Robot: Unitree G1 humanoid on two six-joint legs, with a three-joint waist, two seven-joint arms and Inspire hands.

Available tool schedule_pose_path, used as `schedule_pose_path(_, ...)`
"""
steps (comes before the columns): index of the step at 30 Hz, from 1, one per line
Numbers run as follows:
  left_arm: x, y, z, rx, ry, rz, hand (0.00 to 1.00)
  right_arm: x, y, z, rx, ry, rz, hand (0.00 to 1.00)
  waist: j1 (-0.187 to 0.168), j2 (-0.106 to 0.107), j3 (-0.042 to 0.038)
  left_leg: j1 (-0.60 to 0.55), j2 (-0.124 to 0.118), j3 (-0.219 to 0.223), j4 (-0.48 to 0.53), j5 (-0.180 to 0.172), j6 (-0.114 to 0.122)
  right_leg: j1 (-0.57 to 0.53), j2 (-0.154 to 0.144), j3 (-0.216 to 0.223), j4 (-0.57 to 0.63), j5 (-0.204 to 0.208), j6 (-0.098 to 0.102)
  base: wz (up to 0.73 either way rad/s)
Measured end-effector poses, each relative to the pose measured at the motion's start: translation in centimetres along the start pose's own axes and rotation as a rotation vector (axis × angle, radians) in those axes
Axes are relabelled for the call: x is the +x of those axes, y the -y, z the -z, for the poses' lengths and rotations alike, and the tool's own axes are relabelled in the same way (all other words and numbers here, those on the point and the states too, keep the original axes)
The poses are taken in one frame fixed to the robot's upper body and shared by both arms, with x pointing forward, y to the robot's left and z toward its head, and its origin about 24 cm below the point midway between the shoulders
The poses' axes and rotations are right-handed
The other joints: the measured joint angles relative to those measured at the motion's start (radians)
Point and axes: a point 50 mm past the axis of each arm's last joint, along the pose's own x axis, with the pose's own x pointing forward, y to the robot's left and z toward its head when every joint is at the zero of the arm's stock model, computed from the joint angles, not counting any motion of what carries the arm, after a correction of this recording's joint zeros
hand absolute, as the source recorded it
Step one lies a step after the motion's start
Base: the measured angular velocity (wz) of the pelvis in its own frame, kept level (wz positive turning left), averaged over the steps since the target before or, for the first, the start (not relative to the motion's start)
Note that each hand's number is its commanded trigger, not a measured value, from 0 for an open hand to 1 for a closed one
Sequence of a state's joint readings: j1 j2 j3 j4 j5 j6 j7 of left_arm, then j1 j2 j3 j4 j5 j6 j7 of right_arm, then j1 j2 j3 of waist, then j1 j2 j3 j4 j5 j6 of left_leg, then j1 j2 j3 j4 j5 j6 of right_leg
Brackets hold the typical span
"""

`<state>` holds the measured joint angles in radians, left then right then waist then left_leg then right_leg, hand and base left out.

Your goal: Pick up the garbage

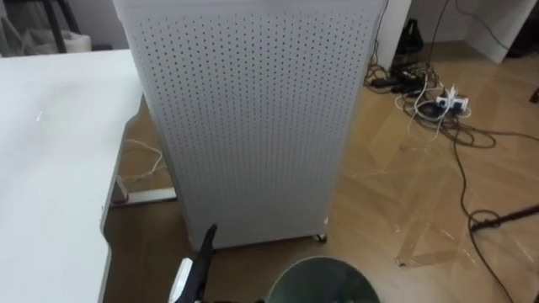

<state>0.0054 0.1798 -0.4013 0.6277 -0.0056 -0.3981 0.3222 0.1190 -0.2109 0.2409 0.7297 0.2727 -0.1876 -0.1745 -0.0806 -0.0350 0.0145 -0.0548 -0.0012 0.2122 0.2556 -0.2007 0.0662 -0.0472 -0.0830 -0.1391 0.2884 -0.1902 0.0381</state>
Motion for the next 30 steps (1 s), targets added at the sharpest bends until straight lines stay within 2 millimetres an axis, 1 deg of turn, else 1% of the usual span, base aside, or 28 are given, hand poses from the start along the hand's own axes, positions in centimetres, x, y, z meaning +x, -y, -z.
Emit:
schedule_pose_path(1, -0.1, -0.1, 0.1, 0.002, -0.005, -0.002, 0.0, -0.1, 0.3, 0.8, -0.005, -0.033, 0.011, 1.0, 0.004, -0.001, -0.0001, 0.008, -0.001, 0.002, -0.003, 0.0, 0.0, 0.006, 0.0, 0.0, 0.0, 0.0, 0.0, -0.04)
schedule_pose_path(3, -0.4, -0.3, 0.5, 0.005, -0.018, -0.006, 0.0, -0.2, 0.6, 1.6, -0.012, -0.071, 0.032, 1.0, 0.007, 0.0, -0.0003, 0.015, -0.002, 0.002, -0.003, 0.0, 0.0, 0.011, -0.001, 0.001, -0.002, 0.0, 0.0, 0.0)
schedule_pose_path(7, -1.3, -0.4, 1.4, 0.011, -0.056, -0.006, 0.0, -0.6, 1.2, 3.1, -0.014, -0.137, 0.062, 1.0, 0.003, -0.002, -0.0004, 0.019, -0.004, -0.001, -0.003, 0.0, 0.0, 0.025, -0.001, 0.0, -0.016, 0.0, 0.0, 0.02)
schedule_pose_path(11, -1.6, -0.6, 1.9, 0.017, -0.074, -0.008, 0.0, -0.9, 1.4, 3.9, 0.013, -0.174, 0.078, 1.0, 0.003, -0.002, -0.0001, 0.028, -0.005, -0.001, -0.007, 0.0, 0.0, 0.032, -0.002, -0.001, -0.014, 0.0, 0.0, 0.0)
schedule_pose_path(13, -2.2, -0.7, 3.5, 0.044, -0.146, -0.005, 0.0, -1.0, 1.6, 4.4, 0.011, -0.201, 0.075, 1.0, 0.001, 0.001, -0.0023, 0.031, -0.005, -0.001, -0.007, -0.003, 0.0, 0.038, -0.002, 0.0, -0.012, 0.0, 0.0, 0.0)
schedule_pose_path(14, -2.4, -0.8, 4.0, 0.053, -0.169, -0.003, 0.0, -1.0, 1.6, 4.5, 0.01, -0.207, 0.072, 1.0, 0.001, 0.002, -0.0027, 0.03, -0.005, -0.001, -0.006, -0.005, 0.001, 0.038, -0.002, 0.0, -0.01, 0.0, 0.0, -0.03)
schedule_pose_path(16, -3.4, -1.0, 5.6, 0.082, -0.248, 0.009, 0.0, -1.3, 1.9, 5.0, 0.029, -0.223, 0.077, 1.0, -0.002, 0.006, -0.0008, 0.026, -0.003, -0.001, 0.012, -0.014, 0.003, 0.035, -0.003, -0.001, -0.002, -0.001, 0.001, 0.0)
schedule_pose_path(17, -3.7, -1.1, 5.9, 0.086, -0.265, 0.011, 0.0, -1.3, 2.0, 5.1, 0.03, -0.227, 0.082, 1.0, -0.002, 0.008, 0.0001, 0.023, -0.002, -0.001, 0.02, -0.018, 0.004, 0.033, -0.003, -0.001, 0.004, -0.001, 0.002, 0.0)
schedule_pose_path(19, -4.4, -1.3, 7.1, 0.105, -0.331, 0.024, 0.0, -1.5, 2.1, 5.3, 0.03, -0.237, 0.087, 1.0, 0.003, 0.013, -0.0009, 0.018, 0.0, 0.0, 0.041, -0.031, 0.008, 0.029, -0.004, -0.002, 0.022, -0.001, 0.002, -0.05)
schedule_pose_path(20, -4.6, -1.4, 7.4, 0.112, -0.347, 0.028, 0.0, -1.5, 2.1, 5.4, 0.027, -0.24, 0.087, 1.0, 0.003, 0.014, -0.0017, 0.016, 0.001, 0.001, 0.047, -0.034, 0.009, 0.026, -0.004, -0.002, 0.028, -0.001, 0.002, -0.09)
schedule_pose_path(23, -5.6, -1.6, 8.4, 0.133, -0.4, 0.033, 0.0, -1.6, 2.0, 5.7, 0.033, -0.255, 0.085, 1.0, 0.01, 0.014, -0.0023, 0.03, 0.003, 0.028, 0.052, -0.043, 0.017, 0.005, -0.011, -0.005, 0.062, -0.003, 0.006, -0.27)
schedule_pose_path(25, -6.5, -1.3, 9.4, 0.138, -0.456, 0.045, 0.0, -1.6, 2.1, 5.8, 0.04, -0.258, 0.08, 1.0, 0.018, 0.018, -0.0053, 0.03, 0.004, 0.064, 0.053, -0.052, 0.021, -0.015, -0.019, -0.03, 0.078, -0.004, 0.006, -0.5)
schedule_pose_path(27, -7.1, -1.6, 10.0, 0.15, -0.495, 0.039, 0.0, -1.7, 2.1, 6.0, 0.045, -0.266, 0.075, 1.0, 0.028, 0.016, -0.0055, 0.029, 0.004, 0.084, 0.051, -0.053, 0.024, -0.025, -0.021, -0.029, 0.08, -0.004, 0.006, -0.48)
schedule_pose_path(29, -7.5, -1.5, 10.4, 0.155, -0.522, 0.042, 0.0, -1.8, 2.0, 6.2, 0.057, -0.276, 0.075, 1.0, 0.033, 0.014, -0.0047, 0.032, 0.004, 0.085, 0.051, -0.055, 0.025, -0.03, -0.018, -0.03, 0.077, 0.002, 0.006, -0.38)
schedule_pose_path(30, -7.7, -1.5, 10.7, 0.148, -0.542, 0.035, 0.0, -1.8, 2.0, 6.2, 0.058, -0.277, 0.07, 1.0, 0.035, 0.016, -0.009, 0.03, 0.006, 0.084, 0.052, -0.059, 0.026, -0.042, -0.017, -0.032, 0.077, 0.006, 0.004, -0.27)
